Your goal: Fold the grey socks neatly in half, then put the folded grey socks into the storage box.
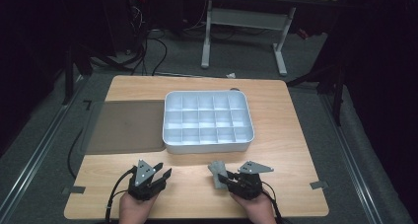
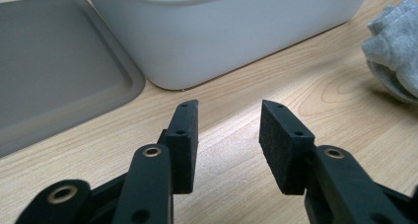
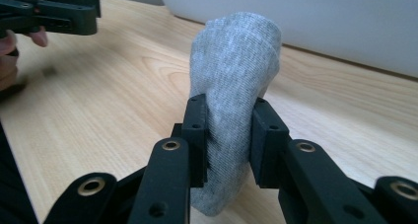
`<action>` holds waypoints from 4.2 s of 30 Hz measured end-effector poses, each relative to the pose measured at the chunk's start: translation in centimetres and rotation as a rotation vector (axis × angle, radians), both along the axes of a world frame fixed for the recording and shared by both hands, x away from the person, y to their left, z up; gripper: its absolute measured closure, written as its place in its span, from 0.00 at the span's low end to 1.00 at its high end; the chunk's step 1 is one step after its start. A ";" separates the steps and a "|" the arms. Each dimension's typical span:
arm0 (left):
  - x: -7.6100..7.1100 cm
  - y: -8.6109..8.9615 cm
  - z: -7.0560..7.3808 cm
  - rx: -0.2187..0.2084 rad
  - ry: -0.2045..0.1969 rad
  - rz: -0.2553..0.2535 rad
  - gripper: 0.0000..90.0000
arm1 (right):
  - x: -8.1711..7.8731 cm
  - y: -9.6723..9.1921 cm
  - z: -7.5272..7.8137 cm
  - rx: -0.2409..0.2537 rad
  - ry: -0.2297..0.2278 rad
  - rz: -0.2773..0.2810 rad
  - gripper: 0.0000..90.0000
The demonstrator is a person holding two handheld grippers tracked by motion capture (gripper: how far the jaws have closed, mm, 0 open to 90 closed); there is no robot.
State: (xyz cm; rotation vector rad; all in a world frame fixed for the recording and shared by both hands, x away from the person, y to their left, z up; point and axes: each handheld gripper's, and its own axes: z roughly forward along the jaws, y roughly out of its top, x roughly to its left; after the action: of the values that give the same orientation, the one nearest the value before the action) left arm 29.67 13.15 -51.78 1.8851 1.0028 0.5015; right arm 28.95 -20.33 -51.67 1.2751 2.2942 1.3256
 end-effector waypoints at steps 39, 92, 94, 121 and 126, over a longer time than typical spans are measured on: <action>0.3 0.7 0.2 -0.025 -0.015 -0.020 0.50 | 0.4 -6.1 3.3 -0.109 -0.103 -0.113 0.81; 0.0 0.7 0.2 -0.025 -0.005 -0.038 0.49 | 7.8 -5.6 10.2 -0.294 0.135 -0.086 0.81; 0.0 0.8 0.2 -0.026 -0.004 -0.038 0.49 | 8.2 -5.5 10.3 -0.304 0.144 -0.089 0.81; 0.0 0.9 0.1 -0.030 0.006 -0.034 0.50 | 13.3 -4.3 10.0 -0.383 0.189 -0.119 0.81; 0.1 0.9 0.0 -0.025 0.008 -0.036 0.50 | 14.0 -3.9 9.6 -0.405 0.204 -0.121 0.81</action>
State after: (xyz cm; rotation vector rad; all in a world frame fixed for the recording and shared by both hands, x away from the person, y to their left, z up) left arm 29.77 14.08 -51.79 1.8808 0.9739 0.4590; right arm 42.93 -24.27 -42.08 1.4261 2.4057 0.6700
